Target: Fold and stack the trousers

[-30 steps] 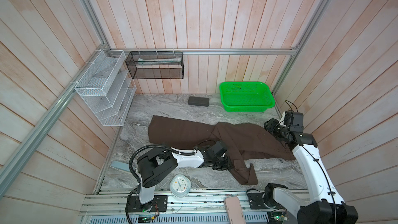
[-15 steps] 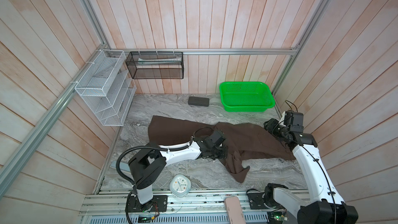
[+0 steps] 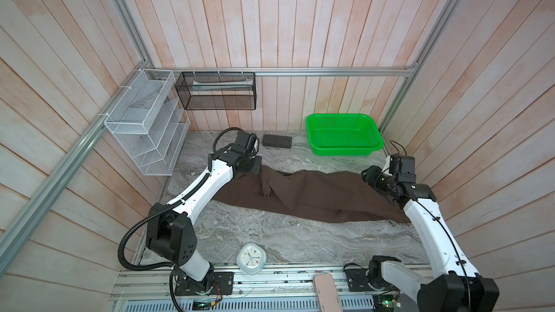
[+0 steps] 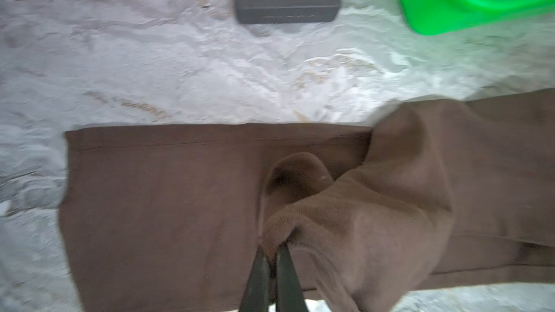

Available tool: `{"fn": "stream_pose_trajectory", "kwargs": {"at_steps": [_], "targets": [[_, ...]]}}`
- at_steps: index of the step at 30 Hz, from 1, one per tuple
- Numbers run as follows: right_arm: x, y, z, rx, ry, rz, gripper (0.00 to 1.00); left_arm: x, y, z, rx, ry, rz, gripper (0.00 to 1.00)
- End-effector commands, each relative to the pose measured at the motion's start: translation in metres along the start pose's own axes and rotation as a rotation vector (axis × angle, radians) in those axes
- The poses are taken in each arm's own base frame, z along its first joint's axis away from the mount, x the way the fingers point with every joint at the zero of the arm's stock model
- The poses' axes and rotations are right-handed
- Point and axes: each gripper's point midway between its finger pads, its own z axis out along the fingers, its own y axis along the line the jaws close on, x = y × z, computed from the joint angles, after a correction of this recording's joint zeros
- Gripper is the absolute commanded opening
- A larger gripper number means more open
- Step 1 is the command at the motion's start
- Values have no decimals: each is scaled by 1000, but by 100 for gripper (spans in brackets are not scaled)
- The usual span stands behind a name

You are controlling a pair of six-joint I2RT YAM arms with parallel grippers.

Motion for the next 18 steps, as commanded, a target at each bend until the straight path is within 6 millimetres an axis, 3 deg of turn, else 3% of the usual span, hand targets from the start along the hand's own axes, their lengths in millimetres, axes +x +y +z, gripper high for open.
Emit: {"fn": "stream_pose_trajectory", "kwargs": {"at_steps": [1,5,9,14,16,18], "targets": [[3,4,7,1,6,3,55,7,36,5,-86,63,39,0],[3,7,11,8,9,-6,55,5,75,2,-192,90,-2,0],[7,8,18,16,21,-12,55,-5,95,-4,-280,99,13,0],[19,14,31,19,56,-31,55,-27,98,5,-296,97,35,0],[25,18,36,18,74,-42,55,-34,96,18,-280,103,38,0],[29,20,40,16,87,-49,55,-37,93,32,-260,126,36,8]]}}
